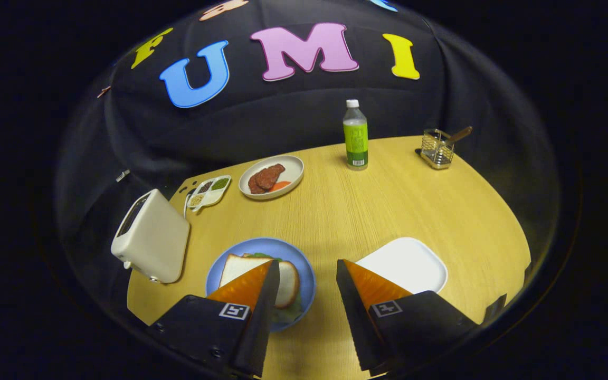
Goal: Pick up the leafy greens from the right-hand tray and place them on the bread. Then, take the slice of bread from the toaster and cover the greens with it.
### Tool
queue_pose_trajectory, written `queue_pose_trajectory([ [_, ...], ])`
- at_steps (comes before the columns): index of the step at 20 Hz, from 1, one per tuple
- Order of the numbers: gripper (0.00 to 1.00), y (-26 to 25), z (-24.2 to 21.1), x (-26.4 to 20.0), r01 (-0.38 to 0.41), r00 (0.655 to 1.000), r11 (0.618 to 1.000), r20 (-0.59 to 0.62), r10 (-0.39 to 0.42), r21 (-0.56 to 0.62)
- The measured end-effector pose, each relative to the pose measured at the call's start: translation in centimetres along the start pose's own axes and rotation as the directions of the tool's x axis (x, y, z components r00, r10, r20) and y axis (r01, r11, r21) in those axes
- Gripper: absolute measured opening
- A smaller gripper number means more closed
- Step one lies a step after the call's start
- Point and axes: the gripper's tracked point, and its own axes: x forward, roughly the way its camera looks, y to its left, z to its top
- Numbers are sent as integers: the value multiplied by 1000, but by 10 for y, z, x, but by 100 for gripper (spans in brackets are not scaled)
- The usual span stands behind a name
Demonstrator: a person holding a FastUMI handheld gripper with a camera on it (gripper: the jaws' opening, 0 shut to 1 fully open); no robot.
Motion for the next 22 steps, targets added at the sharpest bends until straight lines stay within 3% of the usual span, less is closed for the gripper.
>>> queue_pose_trajectory([
  [10, 68, 29, 85, -85, -80, 973, 993, 208, 97, -90],
  [22, 68, 31, 121, -115, -38, 944, 981, 314, 98, -192],
])
